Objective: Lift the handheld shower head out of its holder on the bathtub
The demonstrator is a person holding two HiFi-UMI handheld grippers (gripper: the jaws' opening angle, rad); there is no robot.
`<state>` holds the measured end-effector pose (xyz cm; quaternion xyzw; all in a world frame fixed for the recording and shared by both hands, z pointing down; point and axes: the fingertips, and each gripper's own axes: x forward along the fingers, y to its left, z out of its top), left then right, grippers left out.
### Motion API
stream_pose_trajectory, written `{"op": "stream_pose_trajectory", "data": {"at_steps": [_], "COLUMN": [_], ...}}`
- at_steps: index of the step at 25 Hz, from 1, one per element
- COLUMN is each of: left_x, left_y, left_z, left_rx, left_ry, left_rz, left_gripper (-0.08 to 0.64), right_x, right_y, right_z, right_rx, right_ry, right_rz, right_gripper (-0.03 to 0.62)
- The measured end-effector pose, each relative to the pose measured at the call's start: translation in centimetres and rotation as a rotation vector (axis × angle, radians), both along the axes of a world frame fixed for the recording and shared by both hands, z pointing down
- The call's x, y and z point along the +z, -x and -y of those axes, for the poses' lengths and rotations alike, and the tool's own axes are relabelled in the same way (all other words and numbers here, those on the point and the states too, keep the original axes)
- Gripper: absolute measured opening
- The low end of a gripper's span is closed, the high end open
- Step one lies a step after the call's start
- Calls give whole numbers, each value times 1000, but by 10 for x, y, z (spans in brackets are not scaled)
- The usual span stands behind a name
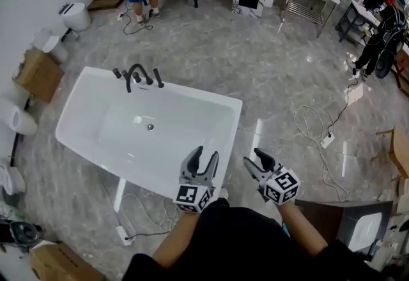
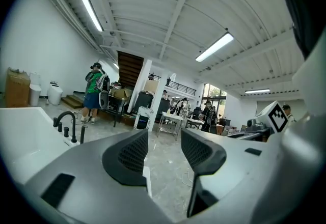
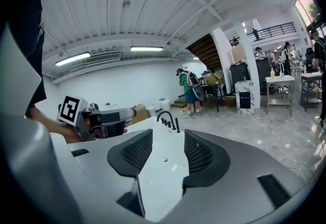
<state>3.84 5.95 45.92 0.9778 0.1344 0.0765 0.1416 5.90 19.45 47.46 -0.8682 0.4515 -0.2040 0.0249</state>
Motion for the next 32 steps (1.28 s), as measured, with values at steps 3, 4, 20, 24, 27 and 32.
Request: {"op": "stream_pose_trajectory", "data": {"at_steps": [3, 4, 20, 24, 27, 32], "left_x": [2, 3, 20, 28, 29, 23], "left_y": [-7, -10, 12, -12, -31, -57], "left_z": [6, 7, 41, 38, 55, 98], "left_rx": [8, 13, -154, -273, -385, -593], "left_ry": [14, 14, 33, 5, -15, 1], "left_rz": [8, 8, 33, 25, 43, 78], "left_gripper": [181, 181, 181, 181, 181, 181], "right_x": [-3, -3, -7, 0, 6, 5], "right_y": [-5, -7, -45, -91, -124, -176], "right_z": [13, 17, 68, 86, 117, 167], "right_rx": [-24, -34, -188, -329, -439, -564], "right_ry": [13, 19, 15, -16, -39, -69], "right_rz": [-5, -8, -22, -19, 0, 18], "right_gripper": [167, 167, 167, 167, 167, 167]}}
